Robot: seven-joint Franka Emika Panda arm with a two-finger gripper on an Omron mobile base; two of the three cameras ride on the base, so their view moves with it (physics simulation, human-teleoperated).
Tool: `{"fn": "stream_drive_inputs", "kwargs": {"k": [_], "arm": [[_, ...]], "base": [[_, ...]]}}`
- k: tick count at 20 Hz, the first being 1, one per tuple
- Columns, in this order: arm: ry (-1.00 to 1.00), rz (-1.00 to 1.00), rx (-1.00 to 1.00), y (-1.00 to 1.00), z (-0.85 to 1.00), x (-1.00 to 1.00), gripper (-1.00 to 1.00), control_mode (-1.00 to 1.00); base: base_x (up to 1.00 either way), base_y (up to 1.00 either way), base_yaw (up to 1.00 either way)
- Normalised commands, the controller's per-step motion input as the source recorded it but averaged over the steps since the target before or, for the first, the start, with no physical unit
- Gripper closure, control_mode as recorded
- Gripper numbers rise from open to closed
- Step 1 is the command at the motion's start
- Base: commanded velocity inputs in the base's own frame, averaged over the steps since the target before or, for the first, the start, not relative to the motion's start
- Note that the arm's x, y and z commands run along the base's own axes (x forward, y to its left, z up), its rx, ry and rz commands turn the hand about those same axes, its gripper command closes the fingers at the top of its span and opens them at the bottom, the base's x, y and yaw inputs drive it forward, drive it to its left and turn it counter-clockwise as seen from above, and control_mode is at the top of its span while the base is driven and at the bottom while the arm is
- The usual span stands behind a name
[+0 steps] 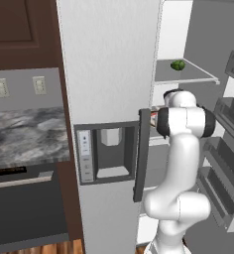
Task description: Transport the fish from the fridge to the microwave and turn on the microwave.
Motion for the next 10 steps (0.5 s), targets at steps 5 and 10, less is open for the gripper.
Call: {"fn": "stream_drive_inputs", "kwargs": {"k": [5,10], "arm": [[-0.09,-0.01,0.00,0.01,0.51,-0.42,1.00,-1.00],[0.00,0.00,0.05,-0.34,0.59,-0.55,1.00,-1.00]], "base": [[0.00,0.00,0.00],[0.00,0.00,0.00]]}}
